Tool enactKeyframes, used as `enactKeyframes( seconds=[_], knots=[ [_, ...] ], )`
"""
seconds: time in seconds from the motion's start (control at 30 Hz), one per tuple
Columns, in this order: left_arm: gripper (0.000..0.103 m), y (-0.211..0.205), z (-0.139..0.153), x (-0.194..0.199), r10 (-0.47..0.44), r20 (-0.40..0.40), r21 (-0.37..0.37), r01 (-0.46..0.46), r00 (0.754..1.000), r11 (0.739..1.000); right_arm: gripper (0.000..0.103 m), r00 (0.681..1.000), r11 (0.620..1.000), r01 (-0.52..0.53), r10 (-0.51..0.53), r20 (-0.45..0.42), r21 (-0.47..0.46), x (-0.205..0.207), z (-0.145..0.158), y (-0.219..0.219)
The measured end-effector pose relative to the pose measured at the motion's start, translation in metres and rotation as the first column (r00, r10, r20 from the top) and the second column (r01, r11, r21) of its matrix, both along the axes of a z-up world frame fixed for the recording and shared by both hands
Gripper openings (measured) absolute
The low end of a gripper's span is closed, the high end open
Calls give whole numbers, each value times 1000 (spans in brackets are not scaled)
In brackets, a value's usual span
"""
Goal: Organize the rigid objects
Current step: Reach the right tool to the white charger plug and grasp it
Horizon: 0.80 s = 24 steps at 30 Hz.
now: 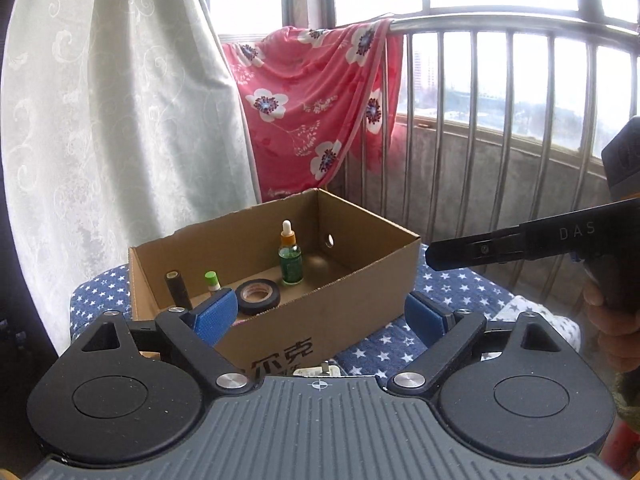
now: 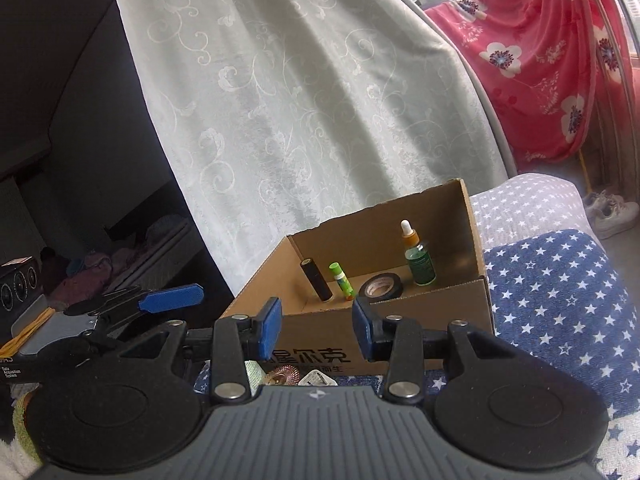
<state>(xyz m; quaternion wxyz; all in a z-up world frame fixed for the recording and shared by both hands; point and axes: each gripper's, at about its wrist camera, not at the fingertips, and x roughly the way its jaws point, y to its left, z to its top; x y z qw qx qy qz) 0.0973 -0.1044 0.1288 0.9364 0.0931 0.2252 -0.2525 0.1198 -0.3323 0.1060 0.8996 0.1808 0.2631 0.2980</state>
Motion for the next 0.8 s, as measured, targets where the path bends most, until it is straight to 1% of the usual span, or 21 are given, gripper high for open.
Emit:
enactKeyframes(
  seconds=[0.1,0.23,0.27,0.33,0.37,0.5,0.57,0.63,0.7,0.73,0.8],
  knots=[
    [91,2,-19,-12,-11,-18,8,11,1000,1000,41,999,999,33,-32,-32,16,-10,-14,5],
    [91,-2,-43,-21,-12,-29,24,12,1000,1000,42,995,998,28,-21,-102,61,-8,-33,14],
    [89,-5,-48,-22,-15,-25,36,16,1000,999,42,993,997,27,-19,-119,66,-5,-37,18],
    [83,-12,-55,-23,-27,-17,78,28,999,997,42,989,997,15,-4,-147,76,0,-42,25],
    [80,-16,-58,-22,-27,-8,94,28,1000,995,42,988,997,9,3,-152,81,2,-43,28],
    [78,-21,-65,-19,-7,43,143,1,999,990,41,991,996,3,10,-130,94,7,-40,38],
    [75,-20,-67,-14,1,46,151,-8,999,989,39,993,993,4,11,-120,117,10,-38,41],
    [73,-19,-70,-7,5,32,151,-10,999,988,38,994,991,1,14,-112,131,12,-37,44],
    [68,-18,-74,2,13,8,155,-15,1000,988,38,994,994,2,11,-112,109,16,-40,48],
    [67,-18,-76,7,17,-10,155,-15,1000,988,38,993,997,9,1,-119,83,18,-43,51],
    [62,-17,-82,14,23,-45,150,-16,999,989,38,990,999,22,-18,-141,30,24,-52,56]
  ],
)
